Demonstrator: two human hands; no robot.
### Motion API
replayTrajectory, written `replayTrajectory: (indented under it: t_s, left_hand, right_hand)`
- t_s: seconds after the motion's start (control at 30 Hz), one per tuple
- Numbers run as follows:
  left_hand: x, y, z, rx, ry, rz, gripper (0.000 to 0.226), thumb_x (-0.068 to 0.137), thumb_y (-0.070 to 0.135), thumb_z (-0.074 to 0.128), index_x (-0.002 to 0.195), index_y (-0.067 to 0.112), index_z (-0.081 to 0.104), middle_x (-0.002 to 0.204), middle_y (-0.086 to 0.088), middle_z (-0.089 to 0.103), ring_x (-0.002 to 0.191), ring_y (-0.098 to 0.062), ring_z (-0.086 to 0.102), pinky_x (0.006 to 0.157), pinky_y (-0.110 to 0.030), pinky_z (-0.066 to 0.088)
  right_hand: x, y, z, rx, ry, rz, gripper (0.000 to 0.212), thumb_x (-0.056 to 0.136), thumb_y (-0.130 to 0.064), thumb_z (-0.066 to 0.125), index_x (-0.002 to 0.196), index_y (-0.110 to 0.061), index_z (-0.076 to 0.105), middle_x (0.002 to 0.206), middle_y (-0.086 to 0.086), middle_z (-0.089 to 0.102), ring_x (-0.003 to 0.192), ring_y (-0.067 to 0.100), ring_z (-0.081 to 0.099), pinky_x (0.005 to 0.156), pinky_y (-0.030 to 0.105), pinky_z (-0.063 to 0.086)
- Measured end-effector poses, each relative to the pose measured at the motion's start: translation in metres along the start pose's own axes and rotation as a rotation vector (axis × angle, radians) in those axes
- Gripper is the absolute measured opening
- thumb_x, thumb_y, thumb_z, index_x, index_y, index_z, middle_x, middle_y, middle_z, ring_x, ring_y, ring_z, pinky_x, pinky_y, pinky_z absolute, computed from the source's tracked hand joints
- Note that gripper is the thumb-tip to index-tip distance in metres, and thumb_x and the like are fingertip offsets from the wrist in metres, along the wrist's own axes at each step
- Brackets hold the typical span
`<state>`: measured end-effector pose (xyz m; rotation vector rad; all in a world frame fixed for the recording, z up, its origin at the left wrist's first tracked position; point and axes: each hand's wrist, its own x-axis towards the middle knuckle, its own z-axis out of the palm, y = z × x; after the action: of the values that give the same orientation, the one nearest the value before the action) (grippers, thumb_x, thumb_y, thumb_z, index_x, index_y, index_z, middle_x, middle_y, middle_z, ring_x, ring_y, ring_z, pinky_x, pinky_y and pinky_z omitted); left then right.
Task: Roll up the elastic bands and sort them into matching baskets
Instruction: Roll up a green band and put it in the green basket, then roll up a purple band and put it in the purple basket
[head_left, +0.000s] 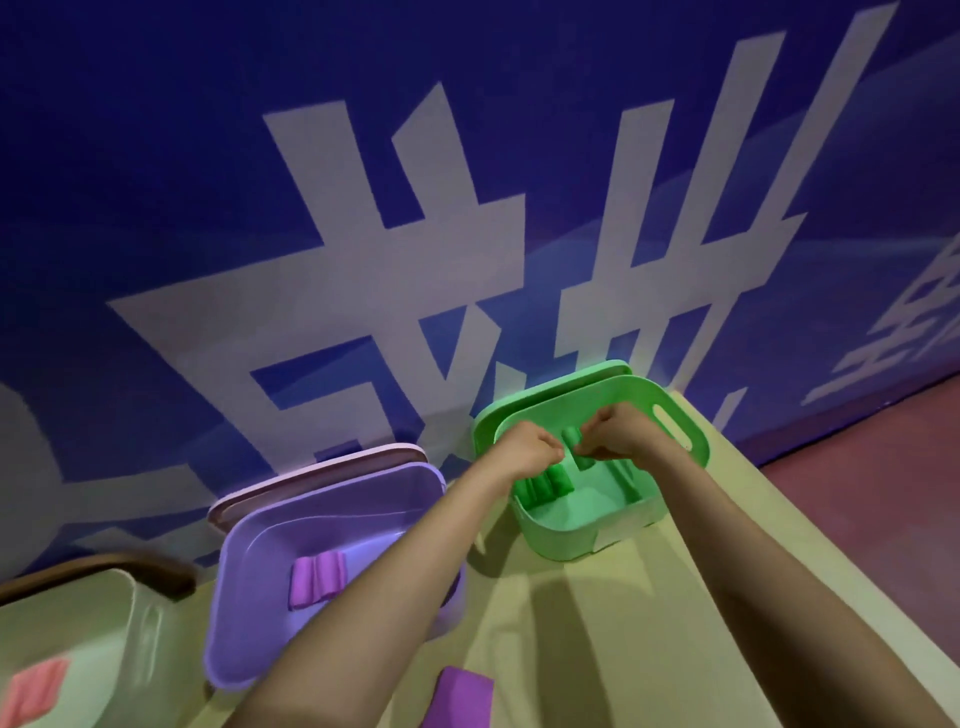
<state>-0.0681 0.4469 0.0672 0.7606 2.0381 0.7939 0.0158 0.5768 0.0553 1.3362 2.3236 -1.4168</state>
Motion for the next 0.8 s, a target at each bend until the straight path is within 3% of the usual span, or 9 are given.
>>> replayTrajectory:
  t_s: [0.07, 0.17, 0.2, 0.27, 0.33, 0.53, 0.67, 0.73, 0.8]
  left_hand:
    - [0.020, -0.002, 0.004, 0.191, -0.081, -0.048, 0.012, 0.093, 0.011, 0.055, 0.102, 0.012, 0.063, 0.102, -0.010, 0.060, 0.092, -0.022, 0.056, 0.090, -0.034, 0.047]
    - [0.042, -0.005, 0.012, 0.414, -0.172, -0.073, 0.011, 0.092, 0.006, 0.050, 0.098, 0.011, 0.057, 0.100, -0.008, 0.056, 0.085, -0.022, 0.053, 0.075, -0.032, 0.044]
    - [0.047, -0.006, 0.014, 0.459, -0.193, -0.074, 0.015, 0.092, 0.004, 0.048, 0.103, 0.006, 0.059, 0.101, -0.009, 0.057, 0.086, -0.023, 0.053, 0.075, -0.032, 0.044]
    - [0.054, -0.005, 0.019, 0.523, -0.223, -0.078, 0.028, 0.093, 0.003, 0.047, 0.118, -0.002, 0.059, 0.107, -0.013, 0.058, 0.089, -0.024, 0.054, 0.077, -0.033, 0.045]
    - [0.058, -0.004, 0.023, 0.572, -0.248, -0.084, 0.030, 0.094, 0.004, 0.048, 0.121, -0.003, 0.057, 0.111, -0.015, 0.060, 0.093, -0.026, 0.056, 0.079, -0.034, 0.046]
    - [0.066, -0.010, 0.027, 0.560, -0.265, -0.127, 0.017, 0.094, 0.005, 0.050, 0.107, 0.001, 0.059, 0.097, -0.012, 0.058, 0.081, -0.024, 0.054, 0.060, -0.030, 0.044]
    - [0.068, -0.013, 0.026, 0.522, -0.258, -0.140, 0.012, 0.093, 0.005, 0.049, 0.102, 0.004, 0.058, 0.097, -0.012, 0.058, 0.080, -0.024, 0.053, 0.066, -0.032, 0.042]
    - [0.069, -0.015, 0.025, 0.481, -0.259, -0.155, 0.016, 0.094, 0.005, 0.049, 0.107, 0.003, 0.058, 0.097, -0.012, 0.057, 0.075, -0.021, 0.052, 0.063, -0.031, 0.042]
    - [0.069, -0.015, 0.024, 0.449, -0.256, -0.166, 0.019, 0.094, 0.005, 0.049, 0.110, 0.002, 0.058, 0.097, -0.011, 0.057, 0.070, -0.017, 0.050, 0.058, -0.027, 0.040]
  right_hand:
    - [0.018, 0.002, 0.006, -0.280, -0.013, 0.064, 0.035, 0.086, -0.023, 0.065, 0.055, -0.015, 0.050, 0.042, -0.006, 0.050, 0.053, 0.011, 0.051, 0.049, 0.015, 0.037]
    - [0.048, 0.009, 0.015, -0.382, -0.071, 0.163, 0.039, 0.090, -0.023, 0.063, 0.054, -0.014, 0.050, 0.028, -0.009, 0.046, 0.031, 0.001, 0.046, 0.043, 0.014, 0.037]
    - [0.055, 0.011, 0.018, -0.348, -0.107, 0.211, 0.036, 0.089, -0.017, 0.064, 0.056, -0.012, 0.051, 0.031, -0.006, 0.049, 0.032, 0.001, 0.049, 0.046, 0.015, 0.043]
    - [0.070, 0.016, 0.027, -0.277, -0.155, 0.246, 0.028, 0.087, -0.006, 0.065, 0.063, -0.005, 0.052, 0.045, 0.004, 0.059, 0.054, 0.011, 0.062, 0.063, 0.024, 0.054]
    - [0.076, 0.017, 0.030, -0.271, -0.195, 0.254, 0.025, 0.087, -0.003, 0.064, 0.066, -0.003, 0.051, 0.042, 0.003, 0.058, 0.064, 0.017, 0.060, 0.073, 0.031, 0.054]
    - [0.090, 0.023, 0.041, -0.345, -0.209, 0.259, 0.026, 0.084, -0.005, 0.070, 0.064, -0.002, 0.054, 0.033, 0.002, 0.053, 0.052, 0.013, 0.058, 0.073, 0.031, 0.055]
    - [0.093, 0.026, 0.045, -0.390, -0.180, 0.236, 0.028, 0.081, -0.007, 0.073, 0.060, -0.004, 0.055, 0.032, 0.000, 0.053, 0.032, 0.006, 0.055, 0.067, 0.027, 0.055]
    - [0.093, 0.025, 0.044, -0.391, -0.167, 0.223, 0.028, 0.080, -0.008, 0.075, 0.059, -0.004, 0.056, 0.036, 0.001, 0.056, 0.034, 0.006, 0.056, 0.069, 0.027, 0.055]
    - [0.091, 0.023, 0.042, -0.360, -0.167, 0.223, 0.026, 0.080, -0.008, 0.075, 0.063, -0.003, 0.055, 0.051, 0.006, 0.061, 0.049, 0.012, 0.060, 0.077, 0.031, 0.056]
